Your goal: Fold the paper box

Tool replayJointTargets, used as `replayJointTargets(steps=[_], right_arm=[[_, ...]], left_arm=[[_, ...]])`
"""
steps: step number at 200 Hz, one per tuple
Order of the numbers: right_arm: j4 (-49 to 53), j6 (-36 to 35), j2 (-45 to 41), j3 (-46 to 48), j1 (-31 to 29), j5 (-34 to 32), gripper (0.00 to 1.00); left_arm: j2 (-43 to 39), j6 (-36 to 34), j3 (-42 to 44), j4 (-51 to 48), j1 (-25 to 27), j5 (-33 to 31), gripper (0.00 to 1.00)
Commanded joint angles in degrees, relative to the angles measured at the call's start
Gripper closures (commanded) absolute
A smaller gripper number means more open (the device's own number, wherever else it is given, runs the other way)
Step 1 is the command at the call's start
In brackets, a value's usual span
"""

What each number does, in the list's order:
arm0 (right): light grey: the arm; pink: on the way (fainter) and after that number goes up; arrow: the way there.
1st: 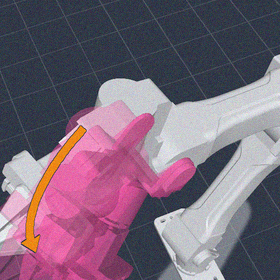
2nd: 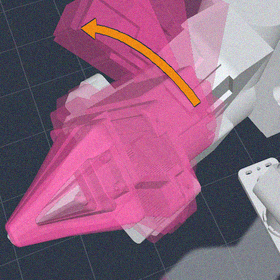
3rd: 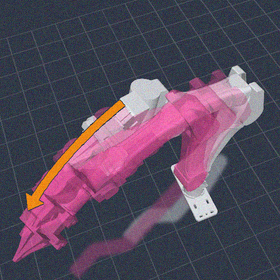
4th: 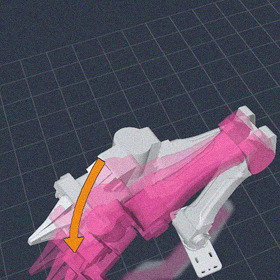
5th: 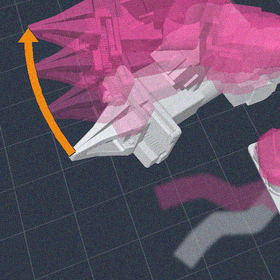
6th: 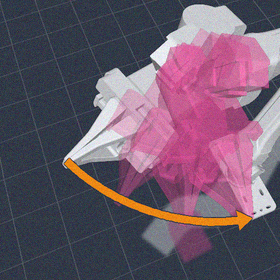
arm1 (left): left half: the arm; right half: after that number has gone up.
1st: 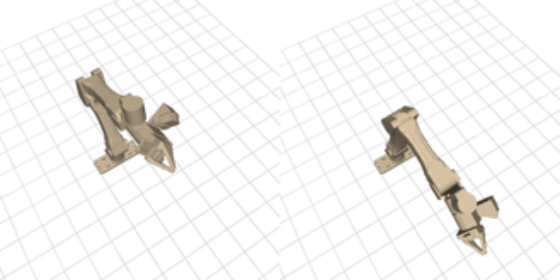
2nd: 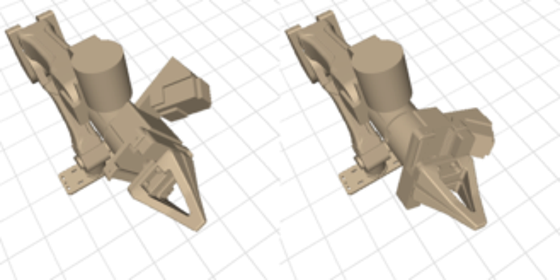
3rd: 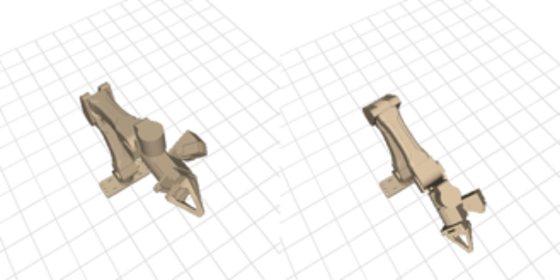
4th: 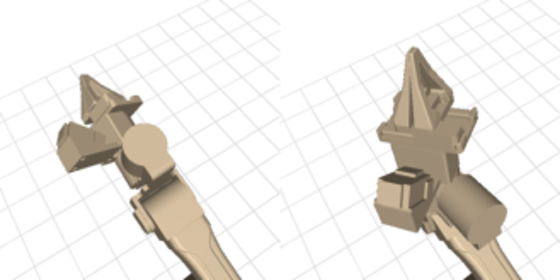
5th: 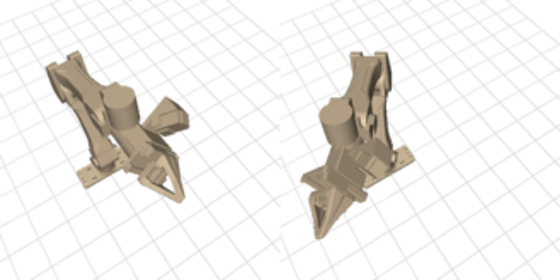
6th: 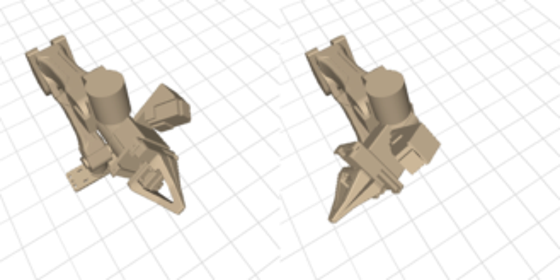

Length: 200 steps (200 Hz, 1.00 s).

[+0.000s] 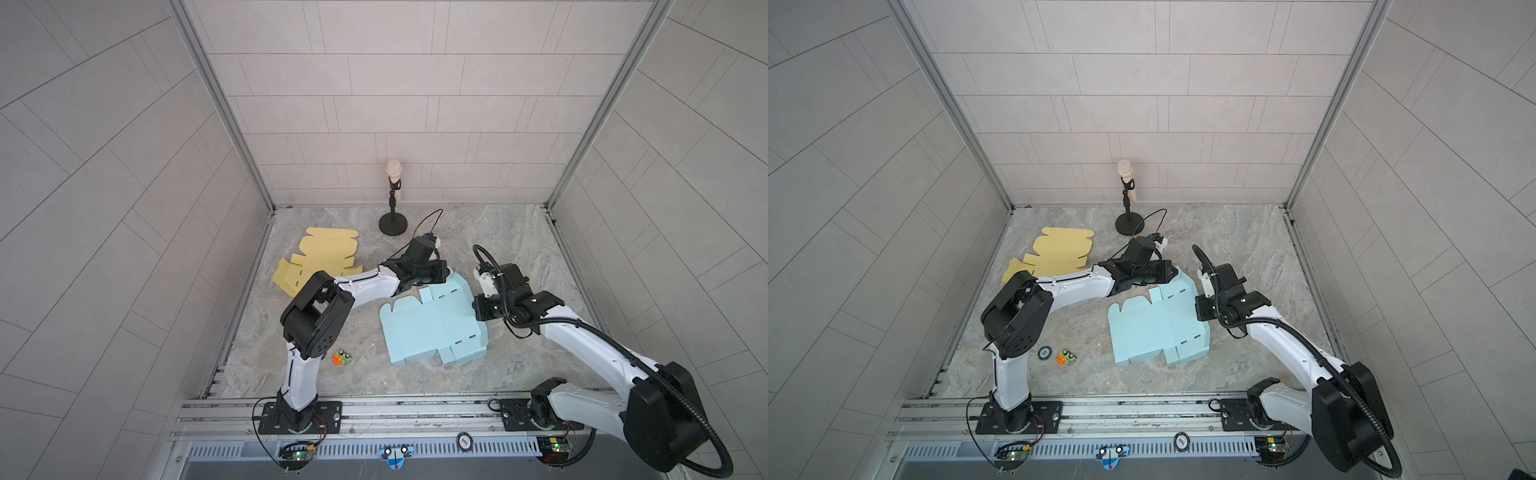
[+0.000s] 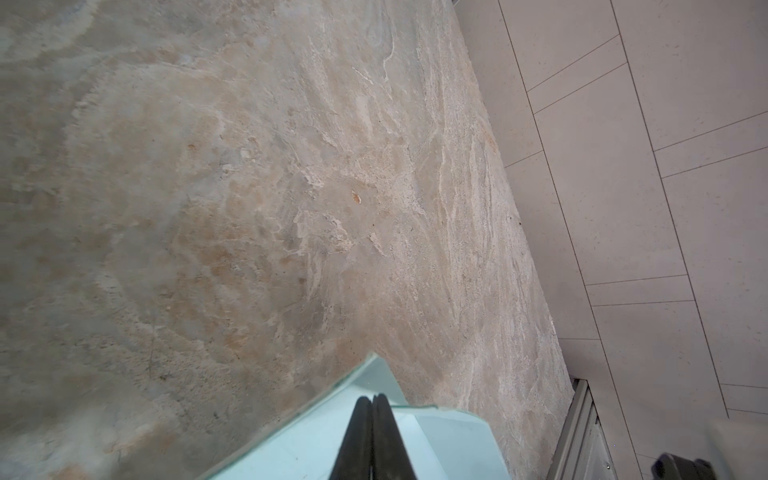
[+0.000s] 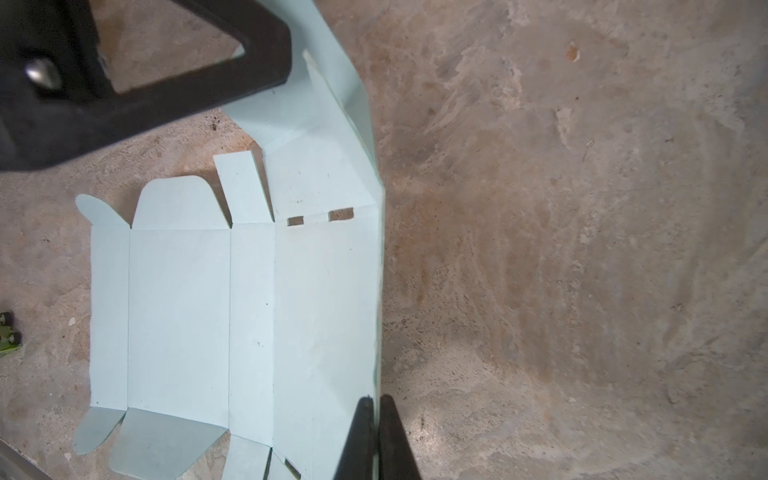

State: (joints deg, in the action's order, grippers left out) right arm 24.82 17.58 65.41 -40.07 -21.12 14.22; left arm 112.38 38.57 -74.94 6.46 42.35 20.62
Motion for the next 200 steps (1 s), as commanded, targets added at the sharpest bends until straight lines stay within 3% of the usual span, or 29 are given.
replayJointTargets(steps=[1,68,200], right_arm=[[-0.08,-1.32,-2.07,0.95,-0.32,0.60,1.00],[-0.09,-1.32,-2.83,1.31,-0.74,0.89,1.00],[-0.17,-1.73,-3.19,1.14,-0.76,0.02,1.00]], left_arm=[[1.45,-0.71,-2.82,-0.92,-0.51,-0.51,0.93],[4.43,-1.63,-7.77,-2.93,-0.42,-0.02,0.93],[-1.80,-2.50,0.74,0.37,3.41,3.28,0.94]])
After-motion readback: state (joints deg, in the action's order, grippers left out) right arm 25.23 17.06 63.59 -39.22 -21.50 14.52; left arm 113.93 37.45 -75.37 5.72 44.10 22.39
